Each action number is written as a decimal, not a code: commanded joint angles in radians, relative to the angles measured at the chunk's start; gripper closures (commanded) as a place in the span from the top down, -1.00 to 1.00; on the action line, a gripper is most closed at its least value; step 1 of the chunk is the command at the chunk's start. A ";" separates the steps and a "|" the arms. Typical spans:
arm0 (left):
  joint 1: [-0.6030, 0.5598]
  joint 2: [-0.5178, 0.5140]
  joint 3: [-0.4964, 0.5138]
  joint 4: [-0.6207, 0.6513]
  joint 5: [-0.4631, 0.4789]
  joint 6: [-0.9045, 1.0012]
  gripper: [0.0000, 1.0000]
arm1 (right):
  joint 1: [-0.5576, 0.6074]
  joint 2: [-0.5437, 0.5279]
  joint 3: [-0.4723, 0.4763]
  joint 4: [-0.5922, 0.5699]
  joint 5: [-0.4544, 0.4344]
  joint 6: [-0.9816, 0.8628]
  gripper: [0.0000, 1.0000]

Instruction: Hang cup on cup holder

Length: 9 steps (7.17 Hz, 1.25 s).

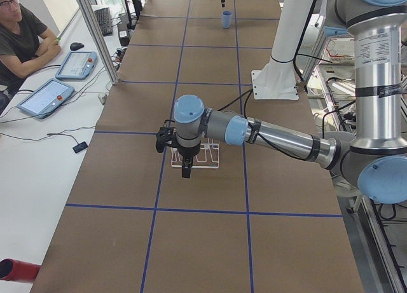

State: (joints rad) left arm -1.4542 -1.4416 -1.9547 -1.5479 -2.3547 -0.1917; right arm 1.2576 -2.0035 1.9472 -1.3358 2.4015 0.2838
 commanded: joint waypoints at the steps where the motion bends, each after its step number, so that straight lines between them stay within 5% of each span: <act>1: 0.000 0.000 0.006 -0.001 0.000 0.000 0.96 | -0.027 -0.006 -0.005 0.003 0.001 0.003 1.00; 8: 0.000 -0.008 0.008 -0.001 0.000 0.000 0.96 | -0.118 -0.001 -0.068 0.069 -0.002 0.014 1.00; 9: 0.000 -0.008 0.008 -0.001 0.000 0.000 0.96 | -0.128 0.002 -0.070 0.067 -0.002 0.014 0.88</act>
State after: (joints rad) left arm -1.4542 -1.4490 -1.9468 -1.5493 -2.3547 -0.1917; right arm 1.1409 -2.0045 1.8835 -1.2686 2.3992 0.2960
